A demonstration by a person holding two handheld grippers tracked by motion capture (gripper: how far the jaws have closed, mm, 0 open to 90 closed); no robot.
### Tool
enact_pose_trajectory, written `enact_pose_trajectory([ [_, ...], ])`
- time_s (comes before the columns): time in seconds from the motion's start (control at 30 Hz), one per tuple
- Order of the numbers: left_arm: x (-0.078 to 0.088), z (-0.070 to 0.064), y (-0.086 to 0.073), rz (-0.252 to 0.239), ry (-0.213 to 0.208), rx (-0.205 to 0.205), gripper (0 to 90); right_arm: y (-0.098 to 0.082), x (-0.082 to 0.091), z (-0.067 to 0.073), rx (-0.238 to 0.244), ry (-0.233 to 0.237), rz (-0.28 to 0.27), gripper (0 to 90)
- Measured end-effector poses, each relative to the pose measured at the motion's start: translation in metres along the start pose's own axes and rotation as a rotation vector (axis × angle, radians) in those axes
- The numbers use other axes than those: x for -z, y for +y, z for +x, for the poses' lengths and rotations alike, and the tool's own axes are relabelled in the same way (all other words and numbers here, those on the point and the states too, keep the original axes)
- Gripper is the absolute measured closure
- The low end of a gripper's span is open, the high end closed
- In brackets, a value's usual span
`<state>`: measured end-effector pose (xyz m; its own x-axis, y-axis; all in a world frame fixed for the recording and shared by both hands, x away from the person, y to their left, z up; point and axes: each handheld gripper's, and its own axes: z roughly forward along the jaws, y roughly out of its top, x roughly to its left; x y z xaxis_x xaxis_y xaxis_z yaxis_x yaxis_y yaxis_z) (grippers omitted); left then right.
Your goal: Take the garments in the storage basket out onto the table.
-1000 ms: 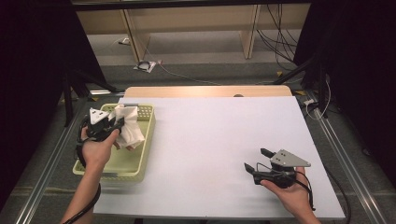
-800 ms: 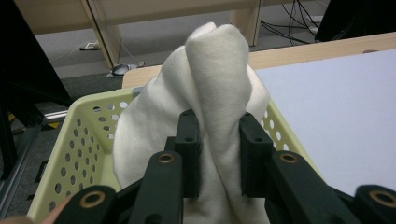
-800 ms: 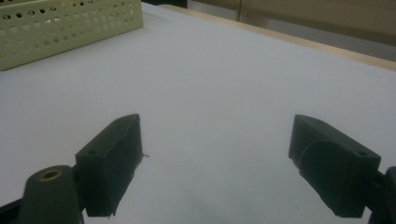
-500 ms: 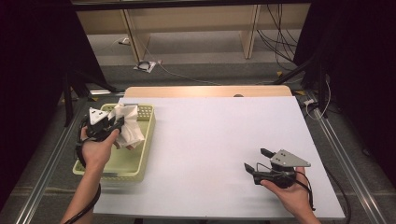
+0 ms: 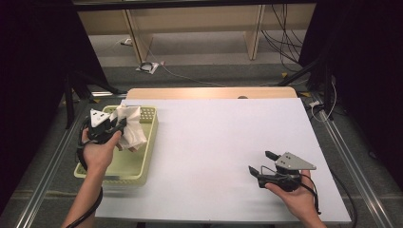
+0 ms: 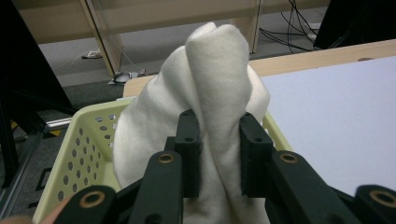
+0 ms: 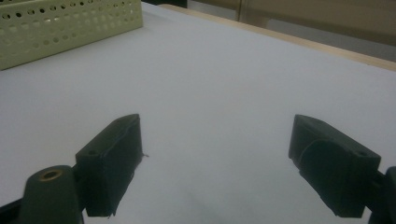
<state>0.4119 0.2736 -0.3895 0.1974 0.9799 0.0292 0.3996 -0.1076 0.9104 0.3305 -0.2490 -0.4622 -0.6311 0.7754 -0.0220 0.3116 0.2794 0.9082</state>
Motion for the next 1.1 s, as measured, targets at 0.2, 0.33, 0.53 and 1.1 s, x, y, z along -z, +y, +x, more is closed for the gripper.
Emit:
enact_pose_trajectory([
  [0.2,0.0023,-0.0015,0.0019,-0.009,-0.004,-0.002,73.1,0.0,0.0001,0.0,0.002,0.001,0.0,18.4],
  [0.33,0.0032,-0.0026,0.0027,-0.014,-0.005,-0.005,73.1,0.0,-0.0002,0.0,0.004,0.002,-0.001,18.4],
  [0.53,0.0046,-0.004,0.0039,-0.019,-0.008,-0.005,73.1,0.0,0.0,0.0,0.002,0.001,0.001,18.4],
  [1.1,0.0085,-0.0087,0.0071,-0.035,-0.017,-0.012,73.1,0.0,-0.0001,0.0,0.003,0.002,-0.001,18.4],
])
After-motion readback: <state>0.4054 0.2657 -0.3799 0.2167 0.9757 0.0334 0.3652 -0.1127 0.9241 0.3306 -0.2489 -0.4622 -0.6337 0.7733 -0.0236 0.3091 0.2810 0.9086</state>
